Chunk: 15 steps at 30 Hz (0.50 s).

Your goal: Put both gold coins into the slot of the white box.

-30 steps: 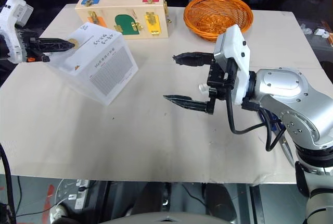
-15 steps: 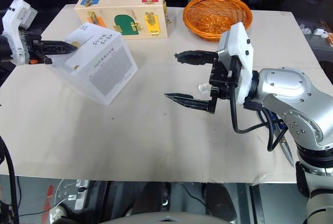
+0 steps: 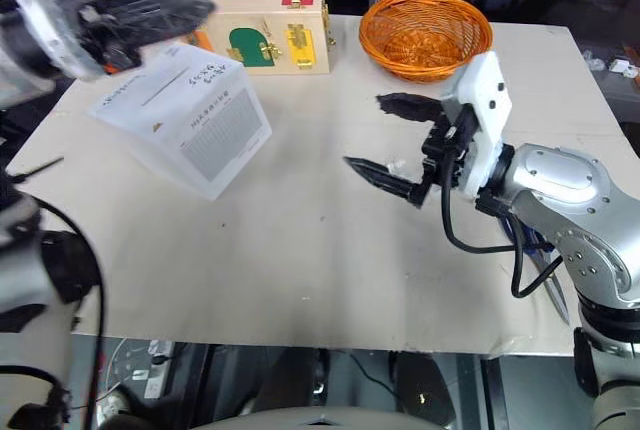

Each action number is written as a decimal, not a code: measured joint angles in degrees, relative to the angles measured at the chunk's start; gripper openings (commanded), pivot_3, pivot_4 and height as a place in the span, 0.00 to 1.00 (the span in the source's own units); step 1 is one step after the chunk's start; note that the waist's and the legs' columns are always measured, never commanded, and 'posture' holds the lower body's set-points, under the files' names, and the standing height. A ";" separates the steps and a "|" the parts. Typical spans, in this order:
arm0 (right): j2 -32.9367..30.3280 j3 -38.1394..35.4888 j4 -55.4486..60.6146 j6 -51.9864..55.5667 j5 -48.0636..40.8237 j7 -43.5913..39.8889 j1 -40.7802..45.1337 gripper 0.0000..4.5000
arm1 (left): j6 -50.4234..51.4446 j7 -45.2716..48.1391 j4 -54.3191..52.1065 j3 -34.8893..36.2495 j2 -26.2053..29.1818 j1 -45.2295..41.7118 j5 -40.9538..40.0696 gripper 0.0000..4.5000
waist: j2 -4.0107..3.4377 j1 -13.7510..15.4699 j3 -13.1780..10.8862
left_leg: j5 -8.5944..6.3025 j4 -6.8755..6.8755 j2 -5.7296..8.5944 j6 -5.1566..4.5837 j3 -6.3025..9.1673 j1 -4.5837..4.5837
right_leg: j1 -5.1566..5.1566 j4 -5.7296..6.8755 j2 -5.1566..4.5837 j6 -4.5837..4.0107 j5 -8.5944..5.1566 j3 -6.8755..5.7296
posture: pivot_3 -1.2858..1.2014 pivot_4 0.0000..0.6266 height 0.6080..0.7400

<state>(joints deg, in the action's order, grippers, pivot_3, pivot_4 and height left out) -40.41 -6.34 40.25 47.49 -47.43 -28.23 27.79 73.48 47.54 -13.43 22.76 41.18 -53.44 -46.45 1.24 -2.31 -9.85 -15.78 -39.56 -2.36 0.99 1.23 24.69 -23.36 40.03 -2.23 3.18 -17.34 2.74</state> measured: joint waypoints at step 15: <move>0.39 -36.59 12.23 -8.55 1.26 -14.74 -54.99 1.00 | -14.34 -3.26 -22.43 1.45 -2.13 46.97 -1.76 0.50 | -0.07 1.67 0.04 | -0.14 0.30 0.02 -0.25 0.05 -1.11 | 1.15 -0.30 0.07 -0.05 -0.04 -0.04 | 0.52 0.24 0.90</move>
<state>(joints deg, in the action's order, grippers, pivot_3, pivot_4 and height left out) -40.03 -42.93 52.48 38.94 -46.17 -42.97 -27.20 59.14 44.28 -35.86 24.22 39.05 -6.47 -48.21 1.17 -0.64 -9.81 -15.92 -39.26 -2.34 0.74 1.28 23.58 -22.22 39.73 -2.16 3.13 -17.38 2.70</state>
